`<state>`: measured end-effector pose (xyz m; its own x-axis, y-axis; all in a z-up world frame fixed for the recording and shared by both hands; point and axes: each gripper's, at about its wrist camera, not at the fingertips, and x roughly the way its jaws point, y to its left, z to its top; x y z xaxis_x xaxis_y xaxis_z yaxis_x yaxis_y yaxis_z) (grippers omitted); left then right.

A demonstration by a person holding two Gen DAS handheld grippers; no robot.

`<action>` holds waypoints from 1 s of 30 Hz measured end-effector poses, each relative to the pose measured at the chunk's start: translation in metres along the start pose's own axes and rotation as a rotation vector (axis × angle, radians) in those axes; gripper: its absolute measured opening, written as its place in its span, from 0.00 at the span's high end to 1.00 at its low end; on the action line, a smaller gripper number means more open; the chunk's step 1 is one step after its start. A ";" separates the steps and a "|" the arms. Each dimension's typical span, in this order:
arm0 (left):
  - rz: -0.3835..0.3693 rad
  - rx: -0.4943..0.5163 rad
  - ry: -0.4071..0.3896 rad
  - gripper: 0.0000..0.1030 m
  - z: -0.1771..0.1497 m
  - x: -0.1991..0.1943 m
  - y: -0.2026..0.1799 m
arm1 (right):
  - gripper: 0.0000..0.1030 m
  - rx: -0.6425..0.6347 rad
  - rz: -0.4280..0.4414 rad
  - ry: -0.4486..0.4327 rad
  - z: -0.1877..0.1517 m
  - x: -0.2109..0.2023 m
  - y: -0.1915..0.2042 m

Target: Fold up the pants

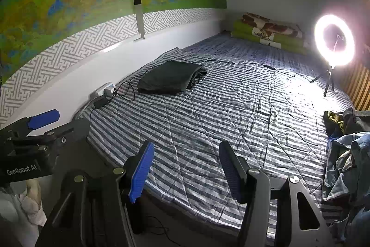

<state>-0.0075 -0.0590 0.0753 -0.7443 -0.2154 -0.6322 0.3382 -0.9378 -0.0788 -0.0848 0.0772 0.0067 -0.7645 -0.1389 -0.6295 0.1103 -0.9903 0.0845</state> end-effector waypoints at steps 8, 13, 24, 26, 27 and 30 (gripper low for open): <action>0.001 -0.007 0.008 0.04 -0.002 0.003 0.002 | 0.44 -0.002 0.002 0.007 0.000 0.003 0.006; -0.002 -0.005 0.014 0.04 -0.003 0.007 0.002 | 0.44 0.007 -0.001 0.011 0.000 0.006 0.007; -0.002 -0.008 0.019 0.04 -0.004 0.011 0.001 | 0.43 0.013 -0.004 0.020 0.000 0.012 0.009; -0.004 -0.007 0.022 0.04 -0.004 0.013 0.003 | 0.43 0.013 -0.005 0.021 0.000 0.012 0.008; -0.004 -0.007 0.023 0.04 -0.004 0.014 0.003 | 0.43 0.014 -0.006 0.022 0.000 0.013 0.008; -0.004 -0.008 0.023 0.04 -0.005 0.014 0.002 | 0.43 0.016 -0.009 0.024 0.000 0.015 0.008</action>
<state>-0.0146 -0.0623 0.0623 -0.7323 -0.2053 -0.6494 0.3402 -0.9362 -0.0877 -0.0955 0.0669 -0.0017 -0.7497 -0.1303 -0.6488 0.0934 -0.9914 0.0912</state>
